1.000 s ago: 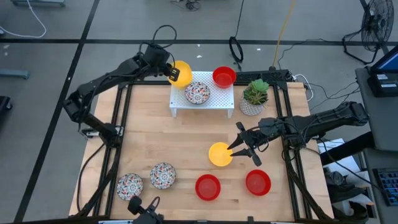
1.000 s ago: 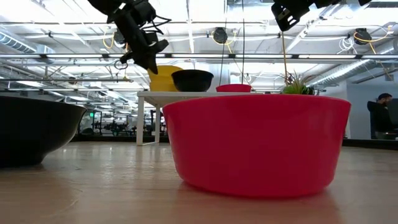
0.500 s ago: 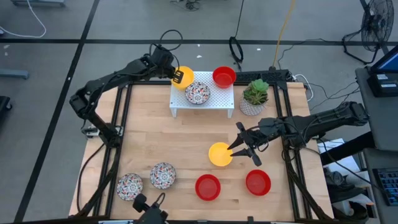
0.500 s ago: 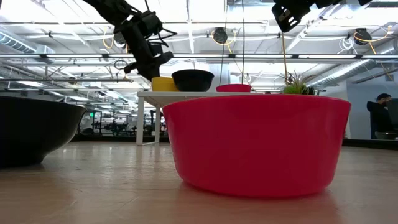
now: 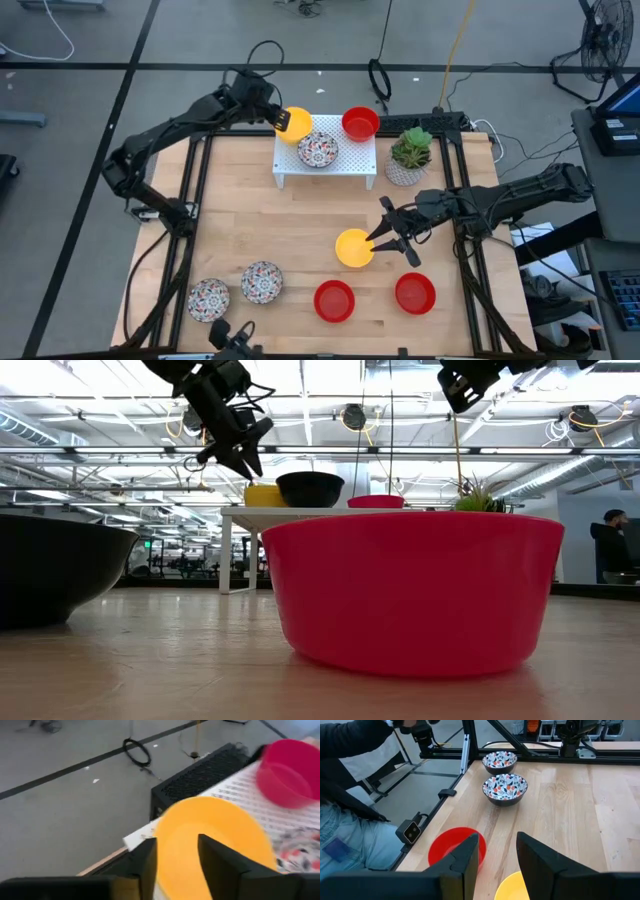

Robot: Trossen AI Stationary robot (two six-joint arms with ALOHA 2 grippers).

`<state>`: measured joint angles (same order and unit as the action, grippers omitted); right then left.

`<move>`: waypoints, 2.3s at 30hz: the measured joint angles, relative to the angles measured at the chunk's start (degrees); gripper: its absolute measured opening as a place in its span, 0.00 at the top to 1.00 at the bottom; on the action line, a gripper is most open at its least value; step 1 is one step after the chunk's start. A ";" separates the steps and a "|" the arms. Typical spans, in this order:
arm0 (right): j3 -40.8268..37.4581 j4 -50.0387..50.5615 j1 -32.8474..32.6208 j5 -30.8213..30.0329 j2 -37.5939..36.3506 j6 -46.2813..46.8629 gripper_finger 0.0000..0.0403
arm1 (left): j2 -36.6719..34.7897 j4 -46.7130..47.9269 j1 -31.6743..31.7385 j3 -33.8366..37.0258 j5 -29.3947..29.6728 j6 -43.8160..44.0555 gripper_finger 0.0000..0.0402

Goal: Pick & Place Mini bowls
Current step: Stack the white patterned bowl on the white patterned bowl on the shelf

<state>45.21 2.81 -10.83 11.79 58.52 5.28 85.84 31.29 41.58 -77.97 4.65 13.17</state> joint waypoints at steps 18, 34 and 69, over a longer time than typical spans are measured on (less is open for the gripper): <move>0.00 2.18 -0.02 0.02 0.00 -0.39 0.69 | -2.29 33.38 -33.64 -0.02 -10.54 14.50 0.62; 0.00 2.14 -0.02 0.02 0.00 -0.39 0.69 | -2.29 25.12 -61.44 17.60 -2.04 47.67 0.55; 0.01 1.70 -0.02 0.00 0.00 0.09 0.69 | -2.22 2.71 -63.08 29.75 -8.98 46.42 0.95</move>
<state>45.23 4.51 -10.85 11.79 58.52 5.37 83.61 34.00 -21.49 -48.22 -4.33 59.59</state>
